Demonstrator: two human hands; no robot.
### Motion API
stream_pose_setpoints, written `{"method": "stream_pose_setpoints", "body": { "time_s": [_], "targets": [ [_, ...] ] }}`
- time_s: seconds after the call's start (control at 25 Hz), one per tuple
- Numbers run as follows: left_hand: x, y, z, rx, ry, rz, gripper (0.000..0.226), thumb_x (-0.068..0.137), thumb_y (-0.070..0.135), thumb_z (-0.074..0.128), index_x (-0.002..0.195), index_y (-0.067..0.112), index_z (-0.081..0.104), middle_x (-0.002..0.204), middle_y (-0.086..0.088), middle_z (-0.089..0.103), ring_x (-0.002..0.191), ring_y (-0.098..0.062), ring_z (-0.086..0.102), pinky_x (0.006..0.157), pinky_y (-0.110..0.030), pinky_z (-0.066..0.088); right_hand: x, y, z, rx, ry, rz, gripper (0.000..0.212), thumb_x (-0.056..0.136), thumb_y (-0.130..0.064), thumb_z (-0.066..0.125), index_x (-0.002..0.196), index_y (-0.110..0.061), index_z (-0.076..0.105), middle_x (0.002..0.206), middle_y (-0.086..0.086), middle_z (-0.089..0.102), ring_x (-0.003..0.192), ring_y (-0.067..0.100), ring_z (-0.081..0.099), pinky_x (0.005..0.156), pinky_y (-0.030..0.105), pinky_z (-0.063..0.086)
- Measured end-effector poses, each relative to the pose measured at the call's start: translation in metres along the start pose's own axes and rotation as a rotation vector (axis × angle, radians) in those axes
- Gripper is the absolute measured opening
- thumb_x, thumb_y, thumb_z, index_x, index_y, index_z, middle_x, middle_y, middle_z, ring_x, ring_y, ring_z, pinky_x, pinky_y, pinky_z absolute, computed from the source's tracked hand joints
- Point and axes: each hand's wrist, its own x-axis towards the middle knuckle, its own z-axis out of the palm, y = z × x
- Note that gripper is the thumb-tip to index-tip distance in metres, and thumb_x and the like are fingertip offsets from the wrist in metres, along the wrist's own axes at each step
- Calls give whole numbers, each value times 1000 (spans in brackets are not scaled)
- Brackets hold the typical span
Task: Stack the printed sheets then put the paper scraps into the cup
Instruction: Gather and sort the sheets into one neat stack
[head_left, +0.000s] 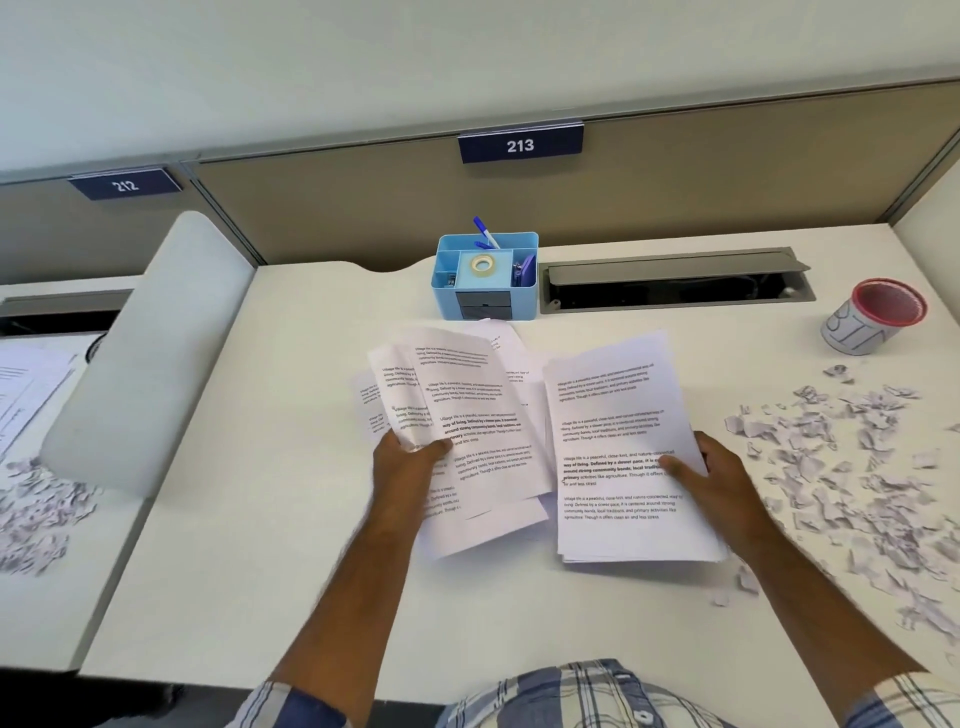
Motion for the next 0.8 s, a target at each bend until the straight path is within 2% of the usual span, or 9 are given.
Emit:
{"method": "stream_pose_setpoints", "body": {
  "time_s": [0.12, 0.32, 0.48, 0.64, 0.8],
  "targets": [
    [-15, 19, -14, -69, -47, 2, 41, 76, 2, 85, 113, 9, 70, 103, -7, 81, 91, -31, 80, 84, -55, 64, -3, 1, -3, -16, 12, -3, 23, 95, -24, 71, 118, -23, 66, 107, -4, 76, 90, 22, 75, 80, 46, 62],
    [-46, 56, -19, -113, -146, 94, 36, 84, 1, 77, 118, 11, 70, 107, -5, 81, 94, -30, 79, 88, -54, 63, -15, -4, 15, 23, -25, 10, 23, 94, -19, 72, 117, -19, 67, 107, 2, 77, 88, 24, 76, 76, 44, 62],
    [-66, 71, -18, -152, -301, 122, 37, 89, 0, 69, 124, 10, 68, 115, -8, 79, 103, -32, 77, 91, -51, 61, -23, -13, 38, 62, -100, 25, 21, 93, -19, 74, 114, -21, 69, 106, -1, 78, 91, 22, 76, 84, 45, 61],
    [-71, 63, -22, -122, -385, 79, 34, 92, -1, 60, 123, 11, 69, 114, -9, 79, 104, -33, 77, 95, -53, 60, -33, -35, 56, 164, -142, 23, 21, 94, -20, 73, 115, -23, 71, 109, -2, 78, 97, 21, 76, 85, 41, 61],
    [-64, 38, -31, -24, -388, 90, 41, 91, -2, 60, 127, 16, 68, 118, -3, 79, 106, -27, 77, 97, -55, 60, -46, -61, 67, 316, -200, 10, 25, 97, -15, 68, 122, -20, 69, 118, 7, 76, 107, 29, 73, 92, 49, 58]
  ]
}}
